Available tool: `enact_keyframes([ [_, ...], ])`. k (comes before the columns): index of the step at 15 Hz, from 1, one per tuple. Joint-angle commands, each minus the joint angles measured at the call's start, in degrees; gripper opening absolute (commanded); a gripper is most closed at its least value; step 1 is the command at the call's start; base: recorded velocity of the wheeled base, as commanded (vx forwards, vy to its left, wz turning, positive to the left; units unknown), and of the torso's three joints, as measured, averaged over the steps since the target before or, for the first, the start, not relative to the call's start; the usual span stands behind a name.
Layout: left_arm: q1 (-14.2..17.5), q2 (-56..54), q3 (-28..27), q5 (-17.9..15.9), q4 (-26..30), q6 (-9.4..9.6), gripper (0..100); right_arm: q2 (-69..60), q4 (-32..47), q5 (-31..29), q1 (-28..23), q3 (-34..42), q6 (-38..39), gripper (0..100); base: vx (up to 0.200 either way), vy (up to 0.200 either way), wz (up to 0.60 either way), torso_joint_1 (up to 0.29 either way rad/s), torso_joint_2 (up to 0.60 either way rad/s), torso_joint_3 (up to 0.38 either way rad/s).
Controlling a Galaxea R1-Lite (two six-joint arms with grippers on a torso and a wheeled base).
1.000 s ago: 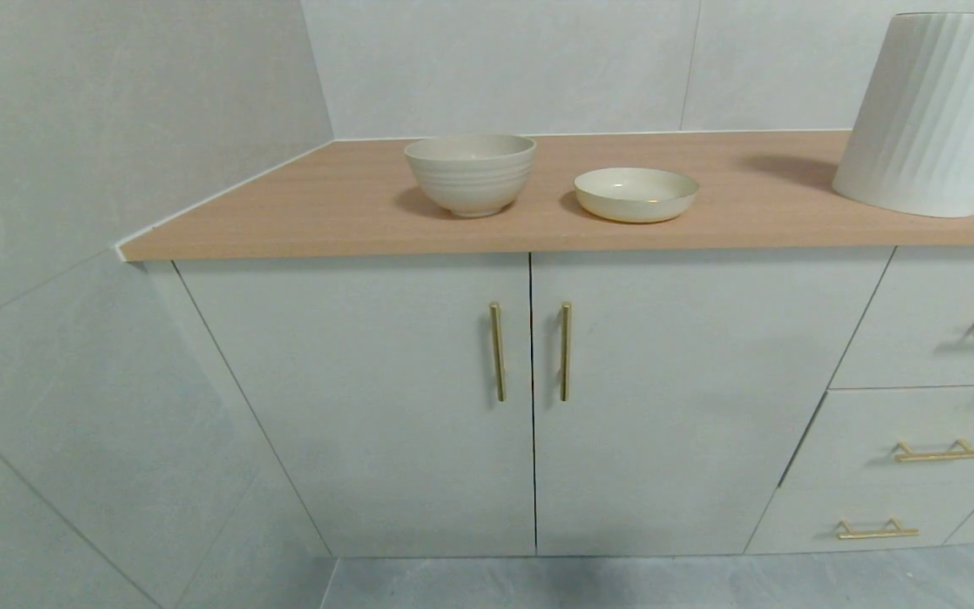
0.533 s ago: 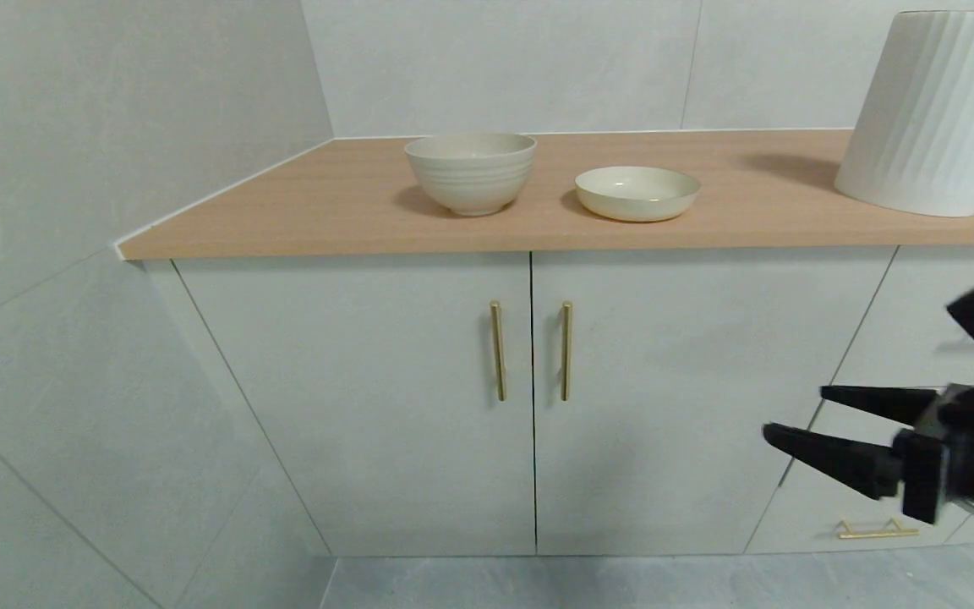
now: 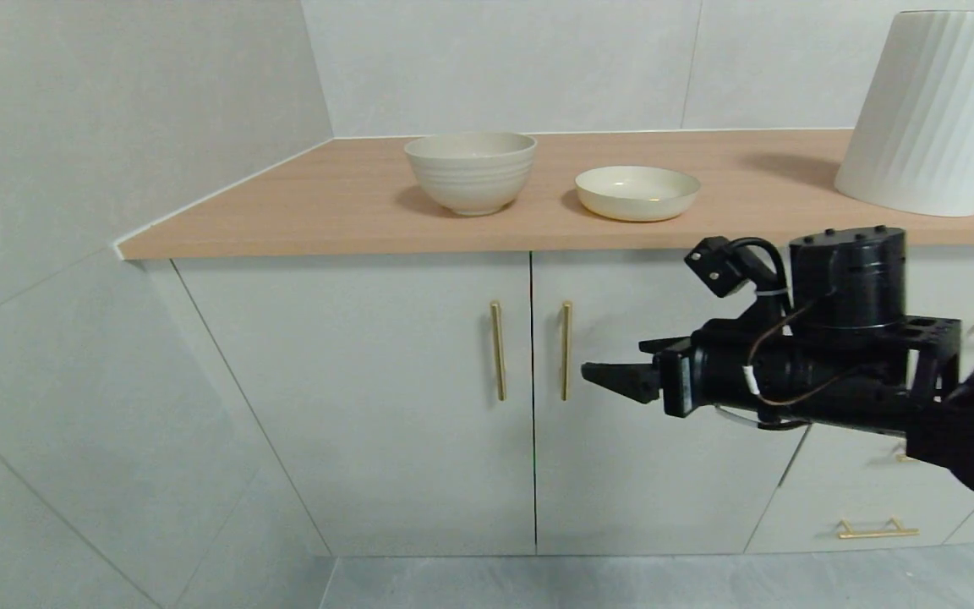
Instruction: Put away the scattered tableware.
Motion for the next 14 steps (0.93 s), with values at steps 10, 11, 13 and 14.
enact_keyframes([
  [10,0.0,0.0,0.0,0.0,-0.1,-0.09,100,19.6,-13.3,-0.8,2.0,-9.6,4.1,100,0.0,0.0,0.0,0.0,0.0,0.0],
  [11,0.0,0.0,0.0,0.0,-0.1,-0.09,100,19.9,-14.0,-1.3,2.0,-9.7,4.3,100,0.0,0.0,0.0,0.0,0.0,0.0],
  [13,0.0,0.0,0.0,0.0,-0.1,-0.09,100,20.2,-14.7,-1.5,1.8,-10.0,5.1,100,0.0,0.0,0.0,0.0,0.0,0.0],
  [14,0.0,0.0,0.0,0.0,-0.1,-0.09,100,20.4,-15.0,-1.4,1.8,-10.3,5.4,100,0.0,0.0,0.0,0.0,0.0,0.0],
])
